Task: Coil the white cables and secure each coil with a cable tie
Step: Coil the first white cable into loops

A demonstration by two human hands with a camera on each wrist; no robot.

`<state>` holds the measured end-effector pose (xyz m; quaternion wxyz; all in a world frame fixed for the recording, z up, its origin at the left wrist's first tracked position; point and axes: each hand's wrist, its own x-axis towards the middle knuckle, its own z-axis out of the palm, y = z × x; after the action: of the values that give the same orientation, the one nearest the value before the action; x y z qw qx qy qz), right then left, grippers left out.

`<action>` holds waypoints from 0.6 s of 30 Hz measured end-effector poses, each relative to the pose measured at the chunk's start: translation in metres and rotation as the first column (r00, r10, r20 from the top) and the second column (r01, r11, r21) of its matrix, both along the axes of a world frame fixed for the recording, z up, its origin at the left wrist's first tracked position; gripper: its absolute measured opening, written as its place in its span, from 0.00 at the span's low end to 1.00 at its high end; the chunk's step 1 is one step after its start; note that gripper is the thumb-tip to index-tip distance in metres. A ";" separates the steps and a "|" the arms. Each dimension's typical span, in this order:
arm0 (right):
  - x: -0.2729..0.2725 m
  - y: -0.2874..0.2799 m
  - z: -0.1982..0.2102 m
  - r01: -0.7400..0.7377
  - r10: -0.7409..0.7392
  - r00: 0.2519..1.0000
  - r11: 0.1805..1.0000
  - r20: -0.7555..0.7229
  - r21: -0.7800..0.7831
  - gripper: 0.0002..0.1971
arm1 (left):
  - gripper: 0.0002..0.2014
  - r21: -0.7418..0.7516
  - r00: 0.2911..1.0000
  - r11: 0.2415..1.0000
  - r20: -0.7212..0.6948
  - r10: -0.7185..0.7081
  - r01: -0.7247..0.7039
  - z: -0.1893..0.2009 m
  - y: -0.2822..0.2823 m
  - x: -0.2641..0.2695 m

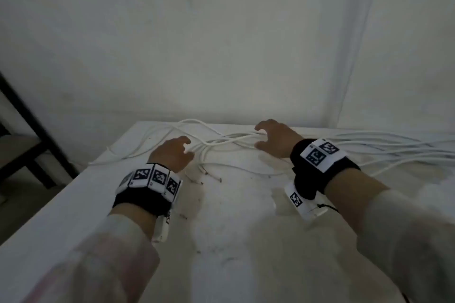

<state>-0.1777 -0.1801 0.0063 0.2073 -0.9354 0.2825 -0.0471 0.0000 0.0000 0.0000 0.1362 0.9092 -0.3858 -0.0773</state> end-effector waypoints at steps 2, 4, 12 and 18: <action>0.011 -0.001 -0.004 -0.028 0.025 0.998 0.998 -0.050 -0.050 0.30 | 0.26 0.057 1.000 0.998 -0.007 -0.019 0.020 -0.005 -0.013 0.003; 0.020 0.003 -0.008 -0.077 0.066 0.989 0.994 -0.134 -0.078 0.32 | 0.29 0.076 0.998 0.995 -0.011 -0.061 0.061 -0.009 -0.026 0.000; 0.031 0.014 -0.007 -0.169 0.168 0.983 0.986 -0.072 -0.004 0.13 | 0.16 0.158 0.982 0.973 0.049 -0.180 0.170 -0.020 -0.058 -0.014; -0.011 -0.002 0.021 -0.134 0.128 0.967 0.991 0.222 0.014 0.07 | 0.14 0.015 0.965 0.983 0.191 -0.181 0.182 -0.018 -0.047 -0.014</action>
<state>-0.1887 -0.1820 0.0272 0.2534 -0.9380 0.1960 -0.1325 -0.0138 -0.0475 -0.0179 0.0918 0.8730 -0.4789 -0.0010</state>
